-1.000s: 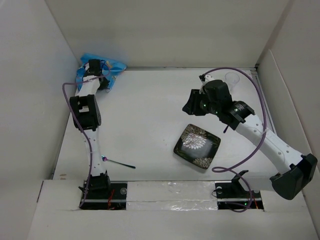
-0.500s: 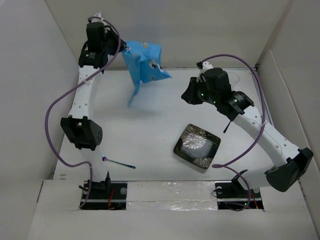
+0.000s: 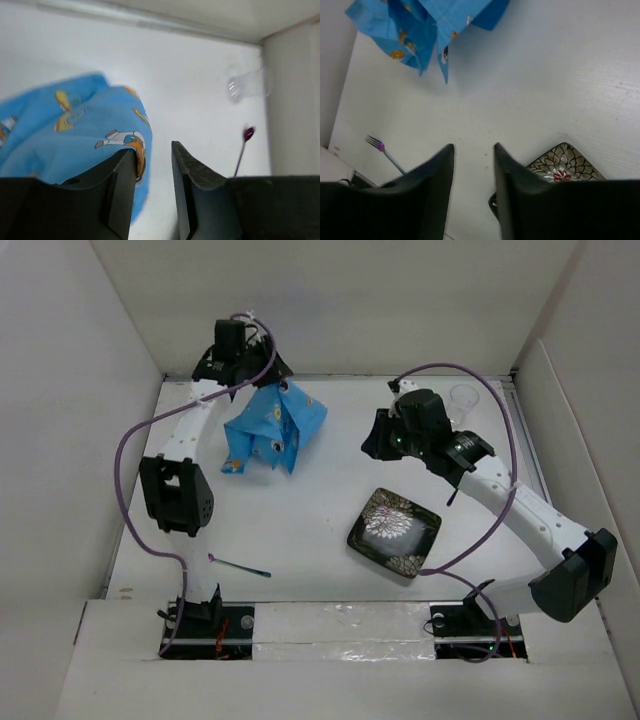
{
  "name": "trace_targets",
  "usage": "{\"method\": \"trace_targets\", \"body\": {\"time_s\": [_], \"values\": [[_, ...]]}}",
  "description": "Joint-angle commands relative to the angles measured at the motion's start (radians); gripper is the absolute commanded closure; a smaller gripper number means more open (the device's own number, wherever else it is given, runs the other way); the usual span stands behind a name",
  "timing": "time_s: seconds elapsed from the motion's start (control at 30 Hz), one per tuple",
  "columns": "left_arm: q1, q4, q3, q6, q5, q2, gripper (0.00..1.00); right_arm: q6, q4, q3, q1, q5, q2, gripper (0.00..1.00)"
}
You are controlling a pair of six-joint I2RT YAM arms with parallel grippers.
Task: Set the dinner table for one person
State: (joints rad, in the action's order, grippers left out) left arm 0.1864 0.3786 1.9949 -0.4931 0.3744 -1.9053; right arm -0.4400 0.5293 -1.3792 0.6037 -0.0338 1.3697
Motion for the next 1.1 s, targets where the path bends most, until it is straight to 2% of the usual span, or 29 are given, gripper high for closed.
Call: {"method": "trace_targets", "body": {"time_s": [0.0,0.03,0.07,0.1,0.17,0.23,0.33,0.4,0.5,0.53,0.57,0.6,0.63,0.67,0.7,0.77,0.8,0.83,0.9,0.97,1.0,1.07], "values": [[0.054,0.039,-0.051,0.050,0.095,-0.060,0.69,-0.045,-0.064,0.052,-0.001,-0.011,0.018,0.78],[0.086,0.048,-0.036,0.057,0.052,-0.070,0.67,-0.051,-0.083,0.061,0.010,-0.020,0.022,0.92],[0.157,0.061,-0.024,0.070,0.041,-0.077,0.65,-0.065,-0.092,0.078,0.019,-0.026,0.028,1.00],[0.191,0.071,-0.003,0.080,0.031,-0.087,0.61,-0.069,-0.112,0.081,0.019,-0.034,0.044,1.00],[0.267,0.098,0.067,0.076,0.032,-0.118,0.60,-0.075,-0.121,0.078,0.044,-0.032,0.063,1.00],[0.297,0.082,0.100,0.053,0.055,-0.114,0.59,-0.080,-0.127,0.072,0.054,-0.029,0.086,1.00],[0.297,0.056,0.107,0.030,0.032,-0.066,0.48,-0.086,-0.150,0.075,0.067,-0.028,0.103,1.00],[0.257,0.043,0.073,0.034,-0.088,-0.019,0.41,-0.091,-0.166,0.080,0.077,-0.026,0.124,1.00],[0.202,-0.029,-0.130,0.027,-0.285,0.141,0.41,-0.101,-0.189,0.074,0.097,-0.018,0.158,0.96],[0.149,-0.061,-0.201,0.021,-0.313,0.246,0.42,-0.108,-0.202,0.071,0.108,-0.018,0.169,0.95],[0.115,-0.132,-0.369,-0.025,-0.350,0.302,0.44,-0.115,-0.210,0.068,0.108,-0.015,0.178,0.95],[0.076,-0.168,-0.460,-0.059,-0.365,0.354,0.51,-0.118,-0.213,0.066,0.120,-0.012,0.195,0.95],[-0.020,-0.208,-0.546,-0.093,-0.364,0.453,0.56,-0.121,-0.225,0.066,0.129,-0.012,0.204,0.97],[-0.071,-0.275,-0.717,-0.126,-0.347,0.495,0.61,-0.127,-0.232,0.063,0.139,-0.012,0.213,1.00],[-0.118,-0.303,-0.792,-0.184,-0.288,0.527,0.72,-0.128,-0.235,0.060,0.139,-0.011,0.230,1.00],[-0.238,-0.337,-0.946,-0.216,-0.212,0.572,0.82,-0.131,-0.230,0.051,0.163,-0.009,0.241,1.00],[-0.260,-0.330,-0.978,-0.229,-0.169,0.571,0.91,-0.131,-0.230,0.051,0.163,-0.009,0.243,1.00],[-0.274,-0.313,-1.033,-0.236,-0.163,0.574,0.92,-0.131,-0.232,0.051,0.174,-0.008,0.247,1.00],[-0.283,-0.300,-1.090,-0.264,-0.163,0.577,0.87,-0.129,-0.235,0.048,0.183,-0.002,0.250,1.00],[-0.292,-0.335,-1.172,-0.306,-0.170,0.586,0.70,-0.129,-0.239,0.045,0.183,-0.002,0.259,1.00],[-0.315,-0.357,-1.200,-0.326,-0.163,0.583,0.57,-0.129,-0.241,0.037,0.183,-0.003,0.262,1.00],[-0.349,-0.429,-1.260,-0.404,-0.154,0.552,0.51,-0.121,-0.224,0.025,0.192,0.000,0.278,1.00]]}}
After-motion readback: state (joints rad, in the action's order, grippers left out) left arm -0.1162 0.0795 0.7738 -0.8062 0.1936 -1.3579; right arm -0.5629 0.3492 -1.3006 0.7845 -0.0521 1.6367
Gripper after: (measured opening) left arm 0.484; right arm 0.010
